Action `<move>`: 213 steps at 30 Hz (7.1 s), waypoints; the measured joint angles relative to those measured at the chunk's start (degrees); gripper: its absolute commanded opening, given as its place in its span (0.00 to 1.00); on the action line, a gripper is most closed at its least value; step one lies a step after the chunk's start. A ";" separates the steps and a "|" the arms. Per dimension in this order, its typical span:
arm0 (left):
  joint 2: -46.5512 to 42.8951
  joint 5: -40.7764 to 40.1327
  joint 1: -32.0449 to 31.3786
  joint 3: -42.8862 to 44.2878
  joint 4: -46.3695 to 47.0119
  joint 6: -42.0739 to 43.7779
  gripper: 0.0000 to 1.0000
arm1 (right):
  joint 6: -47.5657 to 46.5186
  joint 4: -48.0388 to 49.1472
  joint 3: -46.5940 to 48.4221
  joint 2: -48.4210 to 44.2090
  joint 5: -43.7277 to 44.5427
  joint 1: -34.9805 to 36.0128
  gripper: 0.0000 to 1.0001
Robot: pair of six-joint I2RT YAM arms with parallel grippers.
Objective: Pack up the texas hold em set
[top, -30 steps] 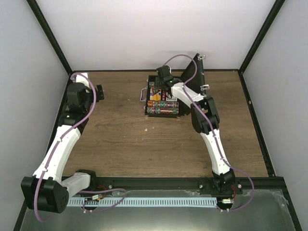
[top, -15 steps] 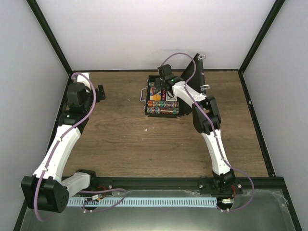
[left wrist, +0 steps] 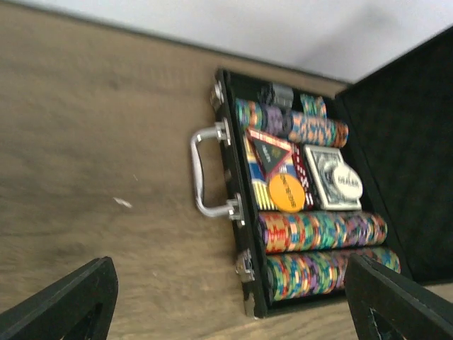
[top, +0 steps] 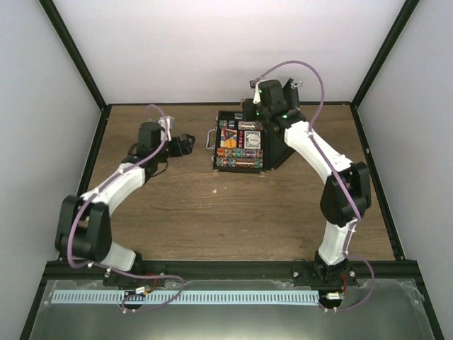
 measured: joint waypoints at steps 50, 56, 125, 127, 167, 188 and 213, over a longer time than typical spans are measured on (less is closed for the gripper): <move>29.53 9.01 -14.56 1.73 15.80 -7.87 0.58 | 4.33 14.78 -34.42 -19.37 -14.82 0.00 0.01; 28.59 7.19 -23.32 0.72 16.68 -8.59 0.59 | 0.44 12.96 -35.06 -23.65 -7.37 0.00 0.01; -9.75 -16.83 5.14 2.08 -20.33 15.23 1.00 | -20.37 -14.01 23.39 30.93 11.06 2.58 0.01; -9.75 -16.83 5.14 2.08 -20.33 15.26 1.00 | -19.37 -14.53 23.47 30.93 9.75 2.23 0.01; -9.75 -16.85 5.14 2.05 -20.35 15.87 1.00 | -12.74 -21.33 24.74 26.32 0.63 -0.17 0.30; -9.57 -16.85 5.14 2.05 -20.48 15.85 1.00 | -8.57 -18.73 26.75 32.89 -5.25 -3.45 0.11; -18.12 -27.06 5.14 -1.70 -17.29 16.06 1.00 | -8.68 -16.98 4.63 -8.90 -4.61 -3.87 1.00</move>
